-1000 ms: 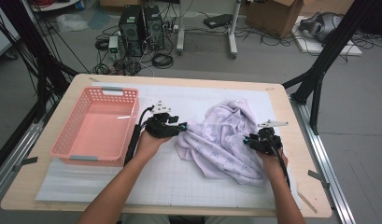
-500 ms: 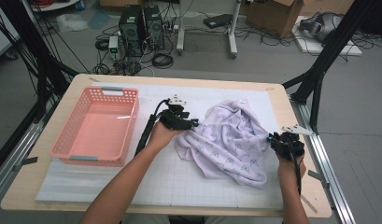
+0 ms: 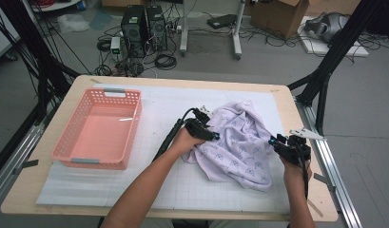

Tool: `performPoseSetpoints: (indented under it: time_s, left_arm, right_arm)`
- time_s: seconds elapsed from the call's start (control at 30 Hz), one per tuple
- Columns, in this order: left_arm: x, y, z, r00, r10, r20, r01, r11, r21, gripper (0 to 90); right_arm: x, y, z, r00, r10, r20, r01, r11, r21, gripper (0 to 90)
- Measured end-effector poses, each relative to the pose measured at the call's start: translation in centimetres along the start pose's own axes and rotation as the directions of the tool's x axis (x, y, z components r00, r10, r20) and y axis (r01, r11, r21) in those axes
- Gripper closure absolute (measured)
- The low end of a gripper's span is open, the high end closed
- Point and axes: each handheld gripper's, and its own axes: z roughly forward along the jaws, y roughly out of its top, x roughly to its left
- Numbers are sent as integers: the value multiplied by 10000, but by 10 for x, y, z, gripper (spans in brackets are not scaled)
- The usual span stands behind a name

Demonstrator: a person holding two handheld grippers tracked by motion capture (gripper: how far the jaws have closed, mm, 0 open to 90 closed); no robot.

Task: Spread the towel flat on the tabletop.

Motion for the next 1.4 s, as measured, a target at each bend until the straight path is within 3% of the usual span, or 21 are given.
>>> performPoseSetpoints:
  time_s: [0.1, 0.17, 0.23, 0.3, 0.4, 0.5, 0.53, 0.6, 0.63, 0.7, 0.73, 0.8, 0.83, 0.87, 0.93, 1.1, 1.23, 1.3, 1.33, 1.37, 1.4]
  left_arm:
    - [5, 0, -4, 9996, -261, 111, 262, 9997, -5, 725]
    - [13, 0, -10, 9972, -681, -317, 672, 9973, -308, 743]
    - [25, 0, -20, 9881, -1271, -869, 1191, 9886, -923, 750]
    - [37, 0, -31, 9746, -1612, -1553, 1386, 9794, -1470, 754]
    - [54, -1, -49, 9418, -2178, -2560, 1628, 9619, -2195, 755]
    - [70, -5, -65, 8925, -2872, -3478, 1897, 9386, -2882, 755]
    - [76, -7, -73, 8691, -3119, -3838, 1946, 9291, -3144, 755]
    - [83, -11, -82, 8446, -3395, -4139, 1993, 9170, -3455, 754]
    - [85, -12, -84, 8416, -3473, -4137, 2057, 9142, -3491, 753]
    - [88, -17, -85, 8449, -3539, -4011, 2139, 9108, -3531, 746]
    - [87, -20, -85, 8473, -3660, -3848, 2245, 9036, -3649, 730]
    - [86, -25, -83, 8570, -3933, -3331, 2589, 8873, -3817, 667]
    - [85, -27, -83, 8637, -3948, -3134, 2665, 8854, -3809, 605]
    - [83, -28, -82, 8746, -3925, -2846, 2778, 8868, -3693, 533]
    - [77, -28, -83, 8886, -3552, -2902, 2466, 9034, -3508, 468]
    - [58, -27, -89, 9264, -2639, -2685, 1569, 9189, -3618, 445]
    - [45, -29, -93, 9456, -2036, -2537, 1047, 9289, -3551, 446]
    - [41, -28, -94, 9509, -1784, -2528, 843, 9355, -3431, 443]
    - [40, -28, -95, 9527, -1737, -2495, 797, 9347, -3465, 441]
    - [39, -28, -96, 9541, -1743, -2435, 800, 9319, -3537, 441]
    - [37, -28, -97, 9545, -1716, -2439, 763, 9312, -3565, 442]
  right_arm:
    - [2, 0, 1, 9999, 30, -116, -29, 10000, 37, 661]
    - [3, 0, 2, 9998, -8, -201, 8, 10000, 36, 663]
    - [5, 0, 1, 9995, 13, -327, -13, 10000, 6, 663]
    - [7, 0, 1, 9988, 19, -482, -21, 10000, -47, 662]
    - [10, 0, 3, 9971, 29, -766, -34, 10000, -71, 657]
    - [14, 0, 5, 9945, -42, -1044, 33, 10000, -88, 650]
    - [16, 1, 5, 9932, -17, -1165, 6, 10000, -98, 646]
    - [21, 2, 7, 9885, -76, -1509, 54, 9999, -149, 637]
    - [25, 2, 8, 9845, -130, -1752, 105, 9998, -155, 631]
    - [30, 3, 12, 9792, -343, -2002, 317, 9994, -163, 616]
    - [33, 4, 14, 9757, -468, -2140, 454, 9989, -118, 613]
    - [40, 6, 20, 9698, -572, -2371, 574, 9983, -62, 597]
    - [43, 7, 23, 9677, -676, -2429, 684, 9976, -48, 594]
    - [45, 8, 27, 9653, -761, -2499, 799, 9968, 53, 594]
    - [50, 9, 34, 9567, -905, -2768, 1002, 9948, 209, 604]
    - [64, 7, 58, 9239, -1567, -3490, 1968, 9770, 823, 600]
    - [78, 11, 80, 9062, -1664, -3887, 2267, 9672, 1146, 493]
    - [87, 14, 90, 8950, -1933, -4021, 2673, 9539, 1364, 496]
    - [90, 16, 92, 8927, -2079, -3999, 2810, 9504, 1333, 582]
    - [90, 19, 94, 8882, -2090, -4090, 2873, 9476, 1395, 771]
    - [91, 21, 95, 8924, -2307, -3877, 3082, 9393, 1506, 840]
